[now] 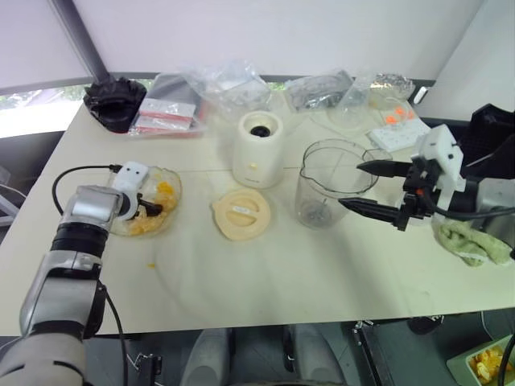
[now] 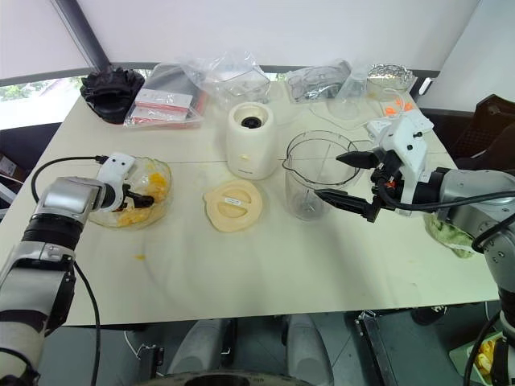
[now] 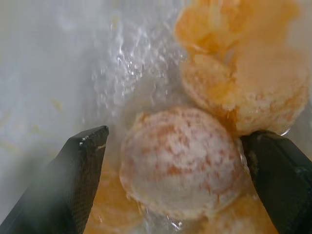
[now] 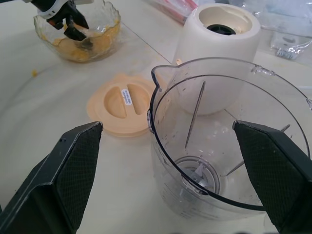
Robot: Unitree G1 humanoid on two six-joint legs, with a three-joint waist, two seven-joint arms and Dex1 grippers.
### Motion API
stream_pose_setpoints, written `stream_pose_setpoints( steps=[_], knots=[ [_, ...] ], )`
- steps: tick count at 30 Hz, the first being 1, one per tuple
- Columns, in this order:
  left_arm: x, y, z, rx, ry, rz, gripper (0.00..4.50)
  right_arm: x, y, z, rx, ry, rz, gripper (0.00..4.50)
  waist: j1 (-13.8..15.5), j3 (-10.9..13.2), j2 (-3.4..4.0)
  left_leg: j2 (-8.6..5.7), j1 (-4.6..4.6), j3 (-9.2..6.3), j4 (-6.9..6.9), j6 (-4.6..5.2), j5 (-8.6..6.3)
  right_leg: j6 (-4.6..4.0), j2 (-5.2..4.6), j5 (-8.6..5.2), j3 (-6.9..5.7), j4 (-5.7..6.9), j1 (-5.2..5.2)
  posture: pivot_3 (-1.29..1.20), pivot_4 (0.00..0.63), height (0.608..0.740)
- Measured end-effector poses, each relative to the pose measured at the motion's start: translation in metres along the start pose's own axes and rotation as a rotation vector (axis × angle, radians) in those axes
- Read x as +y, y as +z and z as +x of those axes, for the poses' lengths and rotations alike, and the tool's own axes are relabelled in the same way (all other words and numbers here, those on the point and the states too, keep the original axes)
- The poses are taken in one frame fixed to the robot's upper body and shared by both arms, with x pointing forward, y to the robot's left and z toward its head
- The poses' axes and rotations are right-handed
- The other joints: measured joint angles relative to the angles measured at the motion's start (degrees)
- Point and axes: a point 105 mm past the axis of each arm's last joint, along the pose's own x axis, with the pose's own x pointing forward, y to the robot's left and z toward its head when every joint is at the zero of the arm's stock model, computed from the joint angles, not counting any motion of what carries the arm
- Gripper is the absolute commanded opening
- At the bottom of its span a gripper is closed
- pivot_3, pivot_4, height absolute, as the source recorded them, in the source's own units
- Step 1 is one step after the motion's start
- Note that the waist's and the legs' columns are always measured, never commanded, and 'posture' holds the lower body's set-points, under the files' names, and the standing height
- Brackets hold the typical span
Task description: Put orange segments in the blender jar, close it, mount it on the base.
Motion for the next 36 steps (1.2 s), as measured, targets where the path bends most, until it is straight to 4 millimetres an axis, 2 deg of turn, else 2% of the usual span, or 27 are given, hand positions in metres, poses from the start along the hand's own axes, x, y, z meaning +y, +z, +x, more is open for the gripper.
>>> stream_pose_setpoints(
  steps=[9,20,28,31,36],
  knots=[
    [-0.001,0.001,0.002,0.005,-0.019,0.016,4.43,0.001,-0.002,-0.001,0.006,-0.001,0.001,4.50,0.0,0.0,0.03,0.00,0.02,0.00,0.00,0.00,0.00,0.00,0.00,0.00,0.00,0.01,0.03,0.00,0.150,0.740],
    [-0.011,-0.011,-0.007,0.045,-0.057,-0.037,4.43,0.001,-0.003,-0.001,0.014,-0.010,-0.009,4.50,-0.3,0.0,0.05,0.01,0.02,0.00,0.00,0.00,0.00,0.00,0.00,0.00,0.00,0.01,0.02,0.00,0.150,0.740],
    [-0.012,-0.016,-0.005,0.055,-0.063,-0.048,4.43,0.000,-0.003,-0.001,0.014,-0.016,-0.017,4.50,-0.4,-0.1,0.19,0.01,0.05,0.01,0.00,0.00,0.00,0.00,0.00,-0.01,0.00,0.01,0.03,0.00,0.150,0.740],
    [-0.015,-0.015,-0.003,0.054,-0.076,-0.056,3.60,-0.001,-0.003,-0.001,0.013,-0.017,-0.021,4.50,-0.4,-0.2,0.27,0.01,0.07,0.00,0.00,0.00,0.00,0.00,0.00,-0.01,0.00,0.01,0.05,0.00,0.150,0.740],
    [-0.015,-0.013,0.000,0.047,-0.080,-0.059,3.60,-0.001,-0.003,-0.001,0.011,-0.020,-0.021,4.50,-0.4,-0.3,0.42,0.03,0.12,0.00,0.00,0.00,0.00,0.05,0.01,-0.04,-0.04,0.02,0.08,0.00,0.150,0.740]
  ],
)
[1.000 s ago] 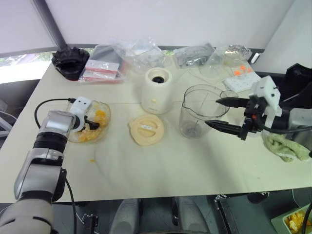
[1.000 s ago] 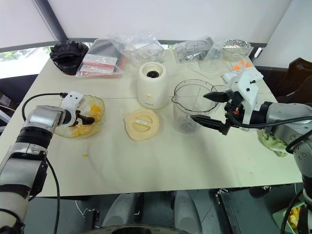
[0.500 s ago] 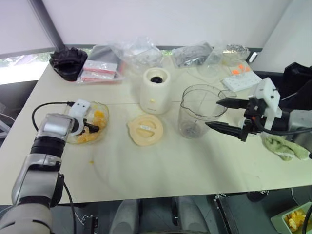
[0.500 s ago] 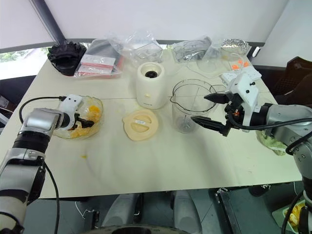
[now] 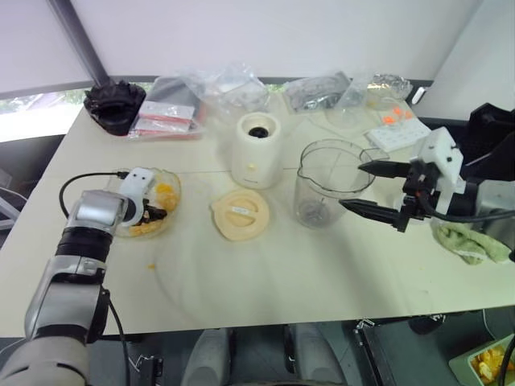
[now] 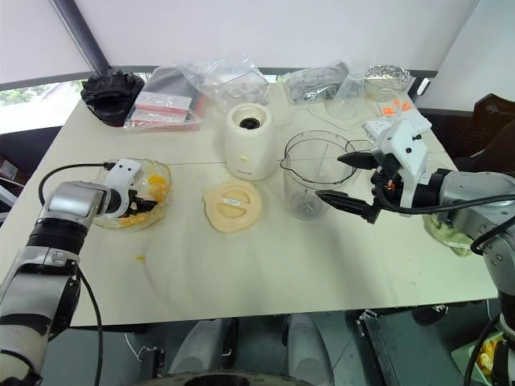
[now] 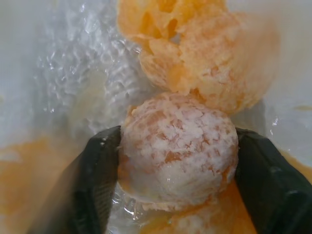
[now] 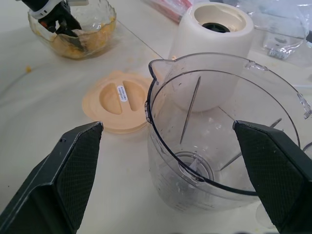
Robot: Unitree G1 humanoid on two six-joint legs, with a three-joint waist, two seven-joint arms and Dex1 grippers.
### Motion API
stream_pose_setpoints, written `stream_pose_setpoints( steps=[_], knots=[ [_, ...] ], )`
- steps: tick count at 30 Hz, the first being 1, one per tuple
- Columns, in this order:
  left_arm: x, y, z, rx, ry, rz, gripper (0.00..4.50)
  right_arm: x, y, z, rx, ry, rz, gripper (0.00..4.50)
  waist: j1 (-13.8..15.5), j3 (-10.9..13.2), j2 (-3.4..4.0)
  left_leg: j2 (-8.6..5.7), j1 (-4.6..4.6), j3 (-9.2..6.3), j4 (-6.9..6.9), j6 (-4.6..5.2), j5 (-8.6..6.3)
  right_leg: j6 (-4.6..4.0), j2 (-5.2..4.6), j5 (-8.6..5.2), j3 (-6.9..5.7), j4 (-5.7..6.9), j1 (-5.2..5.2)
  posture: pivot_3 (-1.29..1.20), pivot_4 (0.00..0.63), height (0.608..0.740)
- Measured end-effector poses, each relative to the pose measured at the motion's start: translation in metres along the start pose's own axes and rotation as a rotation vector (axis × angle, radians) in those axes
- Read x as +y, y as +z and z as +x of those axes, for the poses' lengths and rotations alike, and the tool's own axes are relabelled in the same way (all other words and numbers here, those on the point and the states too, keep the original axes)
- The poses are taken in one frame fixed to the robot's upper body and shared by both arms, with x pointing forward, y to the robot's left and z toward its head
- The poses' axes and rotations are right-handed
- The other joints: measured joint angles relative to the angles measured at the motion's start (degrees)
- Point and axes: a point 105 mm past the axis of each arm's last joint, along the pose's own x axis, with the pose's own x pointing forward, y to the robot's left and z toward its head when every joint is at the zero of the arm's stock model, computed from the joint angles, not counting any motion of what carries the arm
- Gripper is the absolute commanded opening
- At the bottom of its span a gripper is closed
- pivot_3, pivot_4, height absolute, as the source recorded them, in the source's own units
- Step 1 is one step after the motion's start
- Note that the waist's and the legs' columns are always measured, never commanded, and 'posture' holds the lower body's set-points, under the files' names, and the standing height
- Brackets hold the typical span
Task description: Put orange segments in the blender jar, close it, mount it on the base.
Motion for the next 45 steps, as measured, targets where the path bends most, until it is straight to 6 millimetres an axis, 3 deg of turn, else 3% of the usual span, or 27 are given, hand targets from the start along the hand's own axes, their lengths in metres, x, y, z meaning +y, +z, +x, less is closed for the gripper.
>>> stream_pose_setpoints(
  steps=[6,9,12,20,27,34,39,42,45],
  knots=[
    [0.000,0.001,0.000,-0.005,0.000,0.002,3.60,0.000,0.000,0.000,-0.002,-0.002,-0.001,4.50,-0.1,0.0,0.02,0.00,-0.01,0.00,-0.01,0.00,0.00,-0.06,0.01,0.04,0.00,0.00,-0.01,0.00,0.150,0.740],
    [-0.001,0.002,0.000,-0.007,-0.004,0.001,2.74,0.000,0.000,0.000,-0.004,-0.005,-0.003,4.50,-0.1,0.0,0.02,0.01,-0.01,0.00,-0.01,0.00,0.00,-0.06,0.00,0.04,0.00,0.00,-0.01,0.00,0.150,0.740],
    [0.001,0.002,-0.001,-0.009,0.015,0.005,1.46,-0.001,0.000,0.001,-0.006,-0.006,-0.004,4.50,-0.2,0.0,0.02,0.01,-0.02,-0.01,-0.01,0.00,0.00,-0.06,0.00,0.04,0.00,0.00,-0.01,0.00,0.150,0.740],
    [0.005,-0.003,-0.004,-0.014,0.038,-0.020,1.46,-0.002,0.002,0.001,-0.007,-0.007,-0.012,4.50,-0.9,0.0,0.01,0.00,-0.04,0.00,-0.01,0.00,0.00,-0.06,-0.03,0.04,0.00,-0.02,-0.03,0.00,0.150,0.740],
    [0.010,-0.005,-0.021,-0.055,0.030,-0.154,1.46,-0.004,0.001,0.003,-0.006,0.007,-0.015,4.50,-0.9,0.2,-0.32,0.02,-0.17,-0.05,-0.04,0.00,0.00,-0.05,-0.01,0.04,-0.04,-0.02,-0.16,0.00,0.150,0.740],
    [0.014,0.032,-0.067,-0.253,0.036,-0.261,1.46,-0.005,0.002,0.003,-0.007,0.022,-0.022,4.50,-0.8,0.3,-0.52,-0.02,-0.20,-0.05,-0.04,0.00,0.00,-0.04,-0.07,0.04,-0.05,-0.06,-0.14,0.00,0.150,0.740],
    [0.001,0.063,-0.080,-0.353,-0.004,-0.253,1.46,-0.007,0.000,0.003,0.001,0.020,-0.020,4.50,-0.7,0.3,-0.54,-0.04,-0.20,-0.06,-0.03,-0.01,0.00,-0.03,-0.03,0.05,-0.07,-0.04,-0.13,0.00,0.150,0.740],
    [-0.011,0.095,-0.091,-0.441,-0.047,-0.211,1.46,-0.007,0.000,0.003,0.004,0.014,-0.021,4.50,-0.7,0.4,-0.58,-0.11,-0.20,-0.05,-0.03,-0.01,0.00,-0.03,-0.02,0.05,-0.08,-0.04,-0.13,0.00,0.150,0.740],
    [-0.034,0.145,-0.103,-0.574,-0.114,-0.131,1.46,-0.007,-0.004,-0.001,0.011,-0.012,-0.012,4.50,-0.2,0.4,-0.59,-0.22,-0.21,-0.05,-0.02,-0.01,0.00,-0.01,-0.03,0.04,-0.09,-0.06,-0.11,0.00,0.150,0.740]
  ],
)
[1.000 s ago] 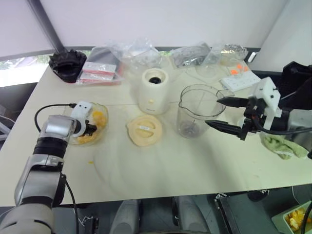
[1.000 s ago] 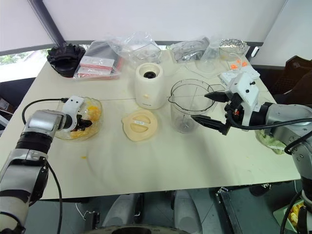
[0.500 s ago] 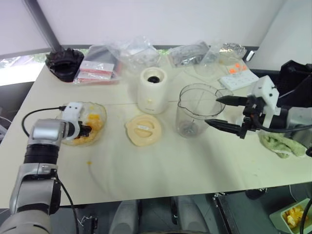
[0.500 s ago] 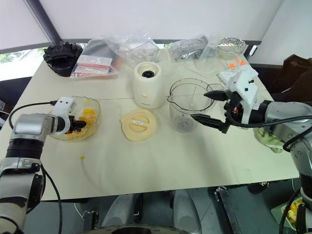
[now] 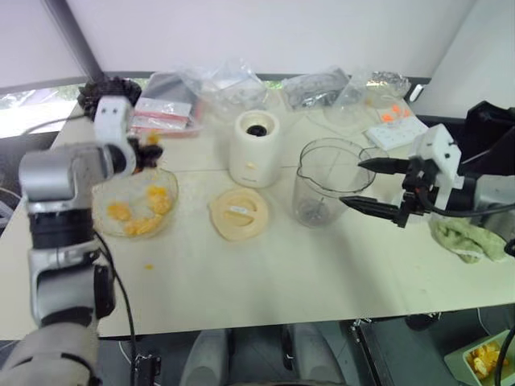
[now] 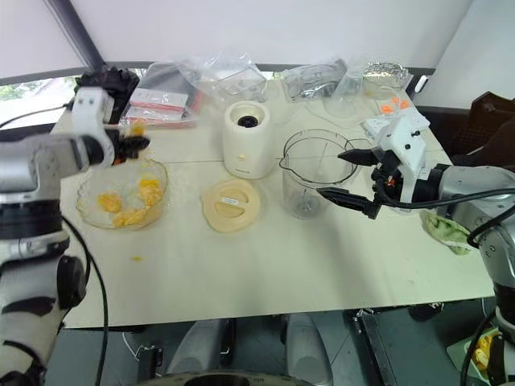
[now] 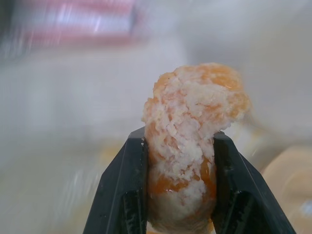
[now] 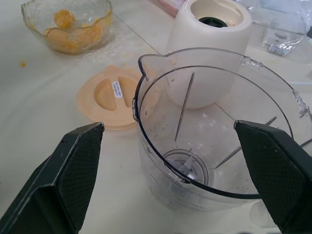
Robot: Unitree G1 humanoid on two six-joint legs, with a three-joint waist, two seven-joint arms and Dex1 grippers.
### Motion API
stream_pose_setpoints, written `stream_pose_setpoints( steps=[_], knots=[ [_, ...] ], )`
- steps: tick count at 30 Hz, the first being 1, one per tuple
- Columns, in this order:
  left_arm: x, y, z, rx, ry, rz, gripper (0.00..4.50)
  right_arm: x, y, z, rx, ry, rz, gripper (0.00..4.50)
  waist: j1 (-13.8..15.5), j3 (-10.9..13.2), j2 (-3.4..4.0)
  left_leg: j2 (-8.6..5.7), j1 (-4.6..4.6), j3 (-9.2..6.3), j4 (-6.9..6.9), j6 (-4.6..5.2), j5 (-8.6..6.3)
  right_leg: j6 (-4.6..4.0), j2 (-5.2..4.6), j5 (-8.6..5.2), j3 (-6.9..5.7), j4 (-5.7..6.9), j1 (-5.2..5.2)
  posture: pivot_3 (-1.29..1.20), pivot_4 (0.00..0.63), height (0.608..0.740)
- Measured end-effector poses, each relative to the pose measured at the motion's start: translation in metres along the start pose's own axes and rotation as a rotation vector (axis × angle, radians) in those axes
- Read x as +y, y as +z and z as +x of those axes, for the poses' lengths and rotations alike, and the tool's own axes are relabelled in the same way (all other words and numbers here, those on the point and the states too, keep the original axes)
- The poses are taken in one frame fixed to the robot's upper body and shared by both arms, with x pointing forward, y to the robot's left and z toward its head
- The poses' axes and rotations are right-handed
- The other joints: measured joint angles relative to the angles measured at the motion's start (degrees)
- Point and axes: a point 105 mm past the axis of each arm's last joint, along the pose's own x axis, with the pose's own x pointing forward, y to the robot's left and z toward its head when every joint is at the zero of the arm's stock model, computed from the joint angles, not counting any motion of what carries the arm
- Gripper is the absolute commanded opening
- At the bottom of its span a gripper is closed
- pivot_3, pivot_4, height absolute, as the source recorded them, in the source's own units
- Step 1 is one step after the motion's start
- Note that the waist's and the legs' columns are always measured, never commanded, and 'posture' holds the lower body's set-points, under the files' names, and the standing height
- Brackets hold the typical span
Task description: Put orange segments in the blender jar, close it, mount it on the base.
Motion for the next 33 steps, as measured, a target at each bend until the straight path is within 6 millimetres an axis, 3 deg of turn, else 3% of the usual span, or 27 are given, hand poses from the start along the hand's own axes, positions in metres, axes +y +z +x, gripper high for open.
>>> stream_pose_setpoints(
  steps=[3,7,9,12,18,21,26,33],
  knots=[
    [-0.029,0.022,0.019,-0.052,-0.094,0.049,1.46,0.000,0.000,-0.005,-0.002,-0.034,-0.004,4.50,0.3,0.0,0.01,-0.03,0.00,0.03,0.00,0.00,0.00,0.01,0.01,0.00,0.01,-0.01,0.00,0.00,0.150,0.740],
    [-0.096,0.043,0.049,-0.093,-0.311,0.145,1.46,0.002,-0.002,-0.016,0.011,-0.106,-0.004,4.50,0.7,0.0,-0.03,-0.04,-0.06,0.01,0.00,0.01,0.00,0.02,0.03,-0.01,0.00,-0.06,-0.01,0.00,0.150,0.740],
    [-0.114,0.051,0.054,-0.115,-0.369,0.173,1.46,0.003,-0.002,-0.021,0.011,-0.129,-0.006,4.50,0.7,0.0,-0.03,-0.04,-0.09,0.02,0.00,0.02,-0.01,0.03,0.02,-0.02,0.01,-0.09,-0.02,0.00,0.150,0.740],
    [-0.174,0.066,0.061,-0.176,-0.549,0.251,1.46,0.006,-0.003,-0.031,0.010,-0.200,0.000,4.50,0.8,0.0,-0.04,-0.05,-0.11,0.03,0.00,0.07,-0.04,0.06,0.01,-0.04,0.01,-0.13,-0.02,0.00,0.150,0.740],
    [-0.253,0.077,0.053,-0.251,-0.818,0.332,1.46,0.016,-0.006,-0.047,0.010,-0.295,0.015,4.50,0.7,0.1,-0.04,-0.05,-0.14,0.03,0.00,0.13,-0.07,0.10,0.04,-0.09,0.00,-0.15,-0.04,0.00,0.150,0.740],
    [-0.275,0.076,0.046,-0.275,-0.925,0.365,1.46,0.020,-0.005,-0.054,0.017,-0.332,0.009,4.50,0.4,0.0,-0.01,-0.03,-0.12,0.05,0.00,0.16,-0.10,0.13,0.05,-0.11,0.01,-0.18,-0.04,0.00,0.150,0.740],
    [-0.297,0.056,0.035,-0.230,-1.121,0.446,1.46,0.027,-0.009,-0.067,0.025,-0.404,0.030,4.50,0.7,0.0,0.00,-0.01,-0.14,0.02,0.01,0.16,-0.10,0.13,0.07,-0.12,0.00,-0.18,-0.04,0.00,0.150,0.740],
    [-0.299,0.024,0.038,-0.110,-1.193,0.550,1.46,0.033,-0.008,-0.072,0.028,-0.429,0.028,4.50,0.7,0.0,0.00,0.00,-0.16,0.02,0.01,0.17,-0.10,0.13,0.06,-0.12,0.00,-0.26,-0.03,0.00,0.150,0.740]
  ],
)
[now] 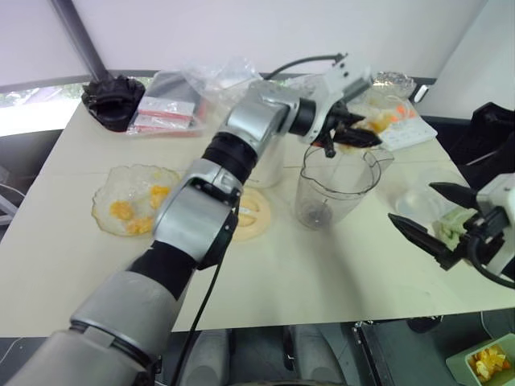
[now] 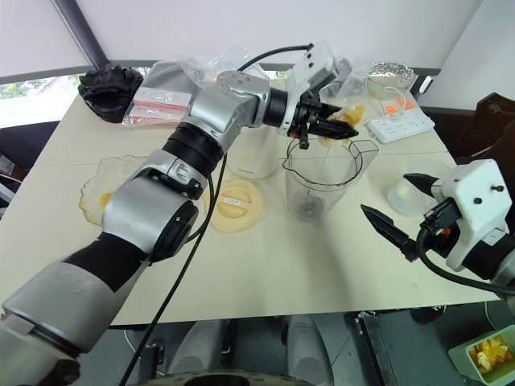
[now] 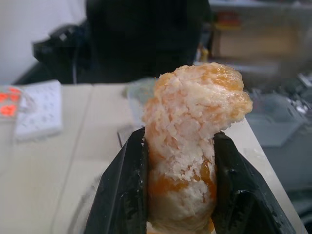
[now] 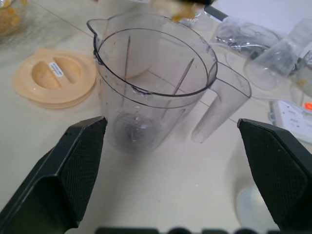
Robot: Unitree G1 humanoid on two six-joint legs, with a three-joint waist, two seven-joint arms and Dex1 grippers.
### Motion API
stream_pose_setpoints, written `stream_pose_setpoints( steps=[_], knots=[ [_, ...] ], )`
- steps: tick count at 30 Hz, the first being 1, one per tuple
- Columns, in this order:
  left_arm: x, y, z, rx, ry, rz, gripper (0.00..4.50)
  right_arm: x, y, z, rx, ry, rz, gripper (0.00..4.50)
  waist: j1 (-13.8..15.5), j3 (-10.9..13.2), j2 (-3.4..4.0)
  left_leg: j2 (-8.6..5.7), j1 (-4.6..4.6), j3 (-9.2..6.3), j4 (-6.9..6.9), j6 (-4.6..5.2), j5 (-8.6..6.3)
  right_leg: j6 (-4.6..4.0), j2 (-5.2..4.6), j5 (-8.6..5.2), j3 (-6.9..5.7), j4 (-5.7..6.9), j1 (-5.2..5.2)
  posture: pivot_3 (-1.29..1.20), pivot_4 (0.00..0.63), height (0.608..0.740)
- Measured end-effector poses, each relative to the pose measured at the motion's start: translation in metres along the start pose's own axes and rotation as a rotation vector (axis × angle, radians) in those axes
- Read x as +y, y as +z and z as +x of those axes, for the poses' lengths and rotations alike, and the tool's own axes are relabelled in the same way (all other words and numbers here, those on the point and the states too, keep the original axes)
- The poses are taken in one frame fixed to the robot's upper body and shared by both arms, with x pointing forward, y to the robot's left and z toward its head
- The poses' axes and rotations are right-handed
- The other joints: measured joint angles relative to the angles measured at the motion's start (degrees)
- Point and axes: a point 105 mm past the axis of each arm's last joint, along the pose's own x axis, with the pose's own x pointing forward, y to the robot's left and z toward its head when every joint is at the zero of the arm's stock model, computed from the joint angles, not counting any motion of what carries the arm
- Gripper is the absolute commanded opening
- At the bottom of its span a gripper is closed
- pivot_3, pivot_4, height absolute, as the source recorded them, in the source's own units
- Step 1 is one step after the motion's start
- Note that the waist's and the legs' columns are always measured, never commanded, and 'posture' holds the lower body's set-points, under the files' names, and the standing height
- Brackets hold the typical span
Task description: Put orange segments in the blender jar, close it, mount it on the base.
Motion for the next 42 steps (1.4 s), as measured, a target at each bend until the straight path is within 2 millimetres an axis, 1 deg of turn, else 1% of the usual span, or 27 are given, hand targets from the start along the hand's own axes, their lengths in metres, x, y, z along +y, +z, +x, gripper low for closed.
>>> stream_pose_setpoints(
  steps=[4,8,9,10,12,13,14,15,21,24,26,28,31,33,34,37,39,41,42],
  knots=[
    [0.003,-0.008,0.000,0.038,0.022,0.024,1.46,0.000,0.001,0.000,-0.003,0.000,0.003,4.50,0.1,0.0,0.00,0.00,-0.02,-0.01,0.00,0.01,-0.01,0.00,0.00,0.00,0.00,-0.01,0.00,0.00,0.150,0.740],
    [0.007,-0.027,0.000,0.035,0.050,0.017,1.46,0.000,0.001,0.001,-0.005,0.003,0.006,4.50,0.0,0.0,0.01,0.01,-0.02,-0.01,0.00,0.01,-0.01,-0.01,0.00,0.02,0.00,0.00,0.00,0.00,0.150,0.740],
    [0.008,-0.032,0.000,0.025,0.063,0.003,2.02,0.001,0.000,0.003,-0.002,0.012,0.010,4.50,0.0,0.0,0.00,0.01,-0.02,-0.01,0.00,0.01,-0.01,-0.01,0.00,0.02,0.00,0.01,0.00,0.00,0.150,0.740],
    [0.009,-0.034,-0.001,0.022,0.074,0.001,2.30,0.002,0.000,0.003,0.000,0.018,0.012,4.50,0.1,0.0,-0.01,0.00,-0.03,-0.02,0.00,0.01,-0.01,-0.01,0.00,0.02,0.00,0.01,0.00,0.00,0.150,0.740],
    [0.013,-0.034,-0.002,0.003,0.105,0.014,3.21,0.002,0.000,0.004,0.000,0.020,0.016,4.50,0.1,0.0,0.00,-0.01,-0.03,-0.01,0.01,0.02,-0.01,-0.01,0.00,0.03,0.00,0.00,0.00,0.00,0.150,0.740],
    [0.015,-0.033,-0.002,-0.007,0.121,0.014,3.69,0.002,0.000,0.004,0.000,0.020,0.016,4.50,0.1,0.0,0.00,-0.01,-0.04,-0.01,0.00,0.01,-0.01,-0.01,0.00,0.03,0.00,0.00,0.00,0.00,0.150,0.740],
    [0.016,-0.033,-0.003,-0.017,0.131,0.012,4.30,0.002,0.000,0.004,0.000,0.021,0.015,4.50,0.1,0.0,0.00,-0.01,-0.04,-0.02,0.01,0.02,-0.01,0.00,0.00,0.02,0.00,0.00,0.00,0.00,0.150,0.740],
    [0.017,-0.033,-0.003,-0.020,0.136,0.010,4.46,0.002,0.000,0.004,0.000,0.023,0.016,4.50,0.1,0.0,0.00,-0.02,-0.04,-0.02,0.01,0.01,-0.01,0.00,0.00,0.02,0.00,0.00,0.00,0.00,0.150,0.740],
    [0.015,-0.034,-0.001,-0.041,0.126,-0.007,4.46,0.004,-0.003,0.003,0.014,0.030,0.027,4.50,0.1,0.0,0.00,-0.02,-0.04,-0.02,0.01,0.01,-0.01,-0.01,0.00,0.03,0.00,0.01,0.00,0.00,0.150,0.740],
    [0.021,-0.029,-0.005,-0.098,0.167,-0.041,4.46,0.004,-0.006,0.001,0.027,0.028,0.032,4.50,0.0,0.0,0.00,-0.02,-0.04,-0.03,0.02,0.01,-0.01,0.01,0.00,0.02,0.00,0.02,0.00,0.00,0.150,0.740],
    [0.027,-0.026,-0.012,-0.120,0.199,-0.067,4.46,0.004,-0.007,0.001,0.031,0.027,0.033,4.50,-0.1,0.0,0.00,-0.01,-0.02,-0.03,0.01,0.01,-0.01,0.02,0.02,0.03,0.00,0.04,0.00,0.00,0.150,0.740],
    [0.036,-0.021,-0.029,-0.151,0.243,-0.084,4.46,0.002,-0.008,0.001,0.030,0.010,0.027,4.50,-0.1,0.0,0.00,0.01,0.02,-0.03,0.01,0.01,-0.01,0.02,0.04,0.02,0.00,0.10,0.00,0.00,0.150,0.740],
    [0.051,-0.009,-0.070,-0.193,0.343,-0.054,4.46,-0.005,-0.016,0.001,0.048,-0.041,0.029,4.50,-0.2,0.0,0.06,0.09,0.08,-0.02,0.01,0.01,-0.01,-0.01,0.09,0.03,0.00,0.17,0.00,0.00,0.150,0.740],
    [0.055,-0.011,-0.094,-0.207,0.396,-0.054,4.46,-0.011,-0.023,0.004,0.059,-0.080,0.023,4.50,-0.2,0.0,0.07,0.10,0.15,-0.02,0.00,0.01,-0.01,-0.03,0.08,0.04,0.01,0.17,0.07,0.00,0.150,0.740],
    [0.056,-0.020,-0.106,-0.205,0.422,-0.075,4.46,-0.016,-0.027,0.006,0.065,-0.106,0.028,4.50,-0.2,0.0,0.08,0.11,0.17,-0.02,0.00,0.01,-0.01,-0.04,0.07,0.05,0.01,0.18,0.08,0.00,0.150,0.740],
    [0.051,-0.051,-0.127,-0.173,0.482,-0.136,4.46,-0.024,-0.041,0.008,0.082,-0.153,0.047,4.50,0.0,0.0,0.08,0.16,0.16,-0.03,0.02,0.01,0.00,-0.07,0.03,0.07,0.02,0.25,0.09,0.00,0.150,0.740],
    [0.033,-0.071,-0.145,-0.135,0.505,-0.104,4.46,-0.036,-0.048,0.012,0.053,-0.219,0.055,4.50,-0.3,-0.1,0.08,0.20,0.19,0.00,0.00,0.01,0.00,-0.07,0.02,0.07,0.07,0.23,0.10,0.00,0.150,0.740],
    [0.010,-0.095,-0.158,-0.055,0.514,-0.074,4.46,-0.054,-0.065,0.014,0.075,-0.306,0.076,4.50,-0.4,-0.1,0.10,0.19,0.21,0.03,0.00,0.00,0.00,-0.07,-0.01,0.07,0.12,0.24,0.09,0.00,0.150,0.740],
    [-0.001,-0.108,-0.161,-0.023,0.506,-0.079,4.46,-0.061,-0.075,0.013,0.088,-0.340,0.091,4.50,-0.4,-0.1,0.12,0.19,0.23,0.04,0.01,0.00,0.00,-0.08,-0.02,0.07,0.12,0.28,0.10,0.00,0.150,0.740]
  ],
)
